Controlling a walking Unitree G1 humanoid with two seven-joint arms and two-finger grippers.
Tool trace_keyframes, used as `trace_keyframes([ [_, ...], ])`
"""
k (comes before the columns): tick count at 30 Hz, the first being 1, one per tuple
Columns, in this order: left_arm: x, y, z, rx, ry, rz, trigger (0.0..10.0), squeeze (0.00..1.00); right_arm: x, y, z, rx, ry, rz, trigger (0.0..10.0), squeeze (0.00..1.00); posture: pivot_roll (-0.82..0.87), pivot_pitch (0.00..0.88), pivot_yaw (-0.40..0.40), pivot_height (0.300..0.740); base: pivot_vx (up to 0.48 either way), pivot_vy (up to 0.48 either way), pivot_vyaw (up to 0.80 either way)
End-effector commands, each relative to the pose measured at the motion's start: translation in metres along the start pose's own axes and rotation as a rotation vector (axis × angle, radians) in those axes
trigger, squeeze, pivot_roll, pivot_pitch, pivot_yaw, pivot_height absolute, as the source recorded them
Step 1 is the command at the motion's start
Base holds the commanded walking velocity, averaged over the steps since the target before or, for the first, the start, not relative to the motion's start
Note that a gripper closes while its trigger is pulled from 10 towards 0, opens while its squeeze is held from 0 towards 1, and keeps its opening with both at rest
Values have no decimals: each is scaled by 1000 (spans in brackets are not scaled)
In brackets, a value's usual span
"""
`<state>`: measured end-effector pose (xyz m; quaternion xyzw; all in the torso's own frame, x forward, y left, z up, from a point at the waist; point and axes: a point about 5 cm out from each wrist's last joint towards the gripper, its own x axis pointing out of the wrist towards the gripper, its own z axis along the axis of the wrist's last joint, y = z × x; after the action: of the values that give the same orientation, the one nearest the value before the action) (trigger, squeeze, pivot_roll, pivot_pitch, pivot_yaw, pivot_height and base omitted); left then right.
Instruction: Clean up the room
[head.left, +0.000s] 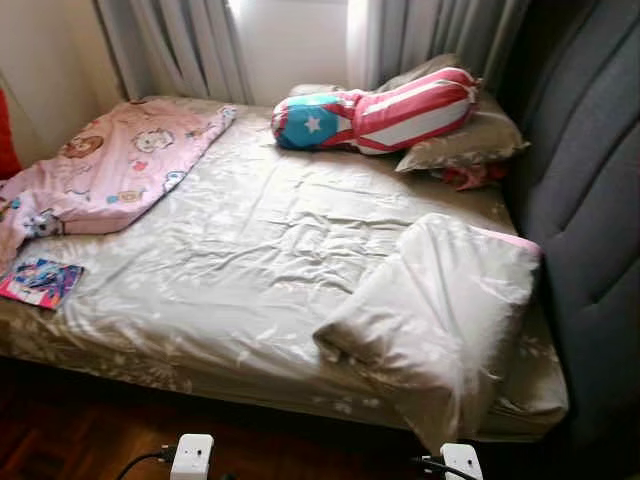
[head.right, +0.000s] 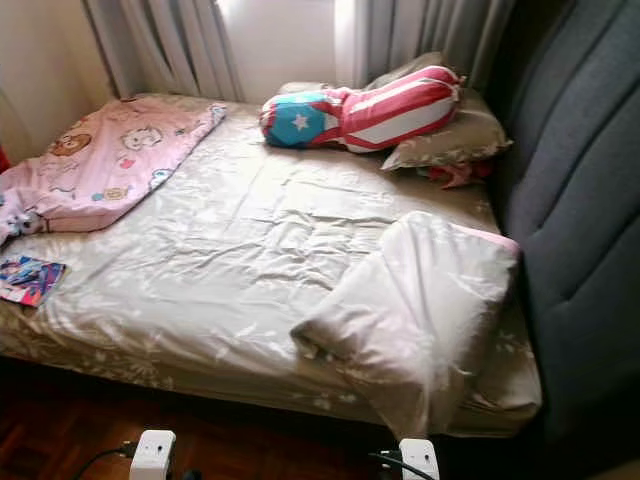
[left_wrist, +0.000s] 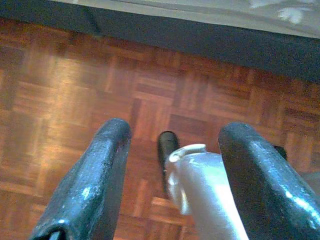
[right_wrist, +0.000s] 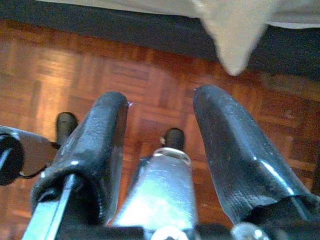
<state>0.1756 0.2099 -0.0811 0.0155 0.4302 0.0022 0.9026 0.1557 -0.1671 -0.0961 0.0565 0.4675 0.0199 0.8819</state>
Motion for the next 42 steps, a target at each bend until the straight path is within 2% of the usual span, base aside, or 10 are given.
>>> trace_keyframes([
  [1, 0, 1, -2, 4, 9, -2, 10000, 0, -1, -3, -3, 10, 4, -12, 10000, 0, 22, 0, -38, 740, 0, 0, 0],
  [9, -1, 1, -2, -5, 8, -3, 10000, 0, -1, -3, -3, 24, 6, -21, 10000, 0, 21, 0, -35, 740, 0, 0, 0],
  [14, -1, 2, -2, -9, 4, 1, 10000, 0, -1, -2, -3, 22, 8, -16, 10000, 0, 22, 0, -36, 740, 0, 0, -648],
  [16, -1, 2, -2, -9, 3, 2, 10000, 0, -1, -2, -3, 24, 6, -16, 10000, 0, 21, 0, -35, 740, 247, 0, -788],
  [42, 1, 7, 7, 12, -9, -3, 10000, 0, 2, 4, 7, 67, -56, -24, 10000, 0, 8, 0, -9, 740, 256, 0, 0],
])
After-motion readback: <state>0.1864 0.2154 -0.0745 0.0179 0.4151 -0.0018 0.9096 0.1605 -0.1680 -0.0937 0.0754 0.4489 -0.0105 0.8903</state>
